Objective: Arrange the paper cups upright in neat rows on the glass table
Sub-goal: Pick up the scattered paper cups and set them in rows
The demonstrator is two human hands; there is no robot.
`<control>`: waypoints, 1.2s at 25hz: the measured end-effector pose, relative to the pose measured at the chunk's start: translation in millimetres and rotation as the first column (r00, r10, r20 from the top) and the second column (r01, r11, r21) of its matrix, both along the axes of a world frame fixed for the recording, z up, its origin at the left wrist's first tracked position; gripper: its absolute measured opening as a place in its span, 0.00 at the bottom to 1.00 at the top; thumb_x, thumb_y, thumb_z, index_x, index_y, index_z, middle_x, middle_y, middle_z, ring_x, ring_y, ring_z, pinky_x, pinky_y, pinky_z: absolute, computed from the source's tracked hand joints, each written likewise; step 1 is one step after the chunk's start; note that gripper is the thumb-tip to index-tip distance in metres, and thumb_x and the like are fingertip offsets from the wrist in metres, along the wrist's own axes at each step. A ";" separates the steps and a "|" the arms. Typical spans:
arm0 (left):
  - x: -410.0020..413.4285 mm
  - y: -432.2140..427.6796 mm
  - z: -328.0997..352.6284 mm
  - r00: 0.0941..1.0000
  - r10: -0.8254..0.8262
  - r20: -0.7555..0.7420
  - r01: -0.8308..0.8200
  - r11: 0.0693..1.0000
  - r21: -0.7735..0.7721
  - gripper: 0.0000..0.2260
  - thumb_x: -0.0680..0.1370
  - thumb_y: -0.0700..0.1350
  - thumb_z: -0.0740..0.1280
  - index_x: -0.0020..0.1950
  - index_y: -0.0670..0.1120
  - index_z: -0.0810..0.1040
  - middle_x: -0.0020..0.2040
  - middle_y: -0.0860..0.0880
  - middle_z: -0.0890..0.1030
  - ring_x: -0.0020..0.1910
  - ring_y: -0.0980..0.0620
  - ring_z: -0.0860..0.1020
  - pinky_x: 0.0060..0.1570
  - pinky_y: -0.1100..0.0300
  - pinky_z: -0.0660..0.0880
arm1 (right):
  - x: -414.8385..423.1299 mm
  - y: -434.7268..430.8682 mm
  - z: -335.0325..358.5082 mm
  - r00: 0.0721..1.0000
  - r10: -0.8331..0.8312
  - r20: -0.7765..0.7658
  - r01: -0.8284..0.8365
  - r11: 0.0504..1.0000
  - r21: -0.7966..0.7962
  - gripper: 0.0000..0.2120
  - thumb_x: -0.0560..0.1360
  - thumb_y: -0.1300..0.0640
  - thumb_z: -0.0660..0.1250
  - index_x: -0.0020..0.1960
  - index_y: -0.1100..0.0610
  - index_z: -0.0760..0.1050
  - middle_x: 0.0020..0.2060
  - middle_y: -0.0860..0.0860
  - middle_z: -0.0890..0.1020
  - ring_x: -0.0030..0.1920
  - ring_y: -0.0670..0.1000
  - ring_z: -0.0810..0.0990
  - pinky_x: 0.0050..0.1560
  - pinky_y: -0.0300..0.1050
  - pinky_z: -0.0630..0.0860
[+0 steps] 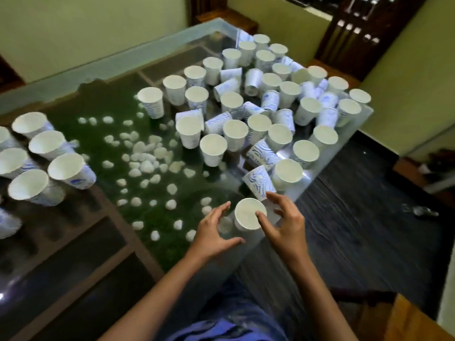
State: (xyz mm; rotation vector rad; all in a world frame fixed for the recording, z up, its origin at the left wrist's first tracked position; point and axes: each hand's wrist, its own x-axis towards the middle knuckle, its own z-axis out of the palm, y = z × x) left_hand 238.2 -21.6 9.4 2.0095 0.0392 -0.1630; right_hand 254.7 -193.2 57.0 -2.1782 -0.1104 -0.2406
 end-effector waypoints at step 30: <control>15.7 42.9 -11.2 0.782 0.620 0.066 -0.620 0.784 -0.018 0.28 0.60 0.43 0.80 0.57 0.41 0.75 0.49 0.50 0.79 0.49 0.54 0.76 0.44 0.74 0.68 | 72.8 46.7 -57.9 0.911 0.143 -0.387 -0.165 0.986 -0.023 0.38 0.64 0.55 0.77 0.69 0.63 0.65 0.65 0.58 0.73 0.65 0.56 0.71 0.67 0.46 0.66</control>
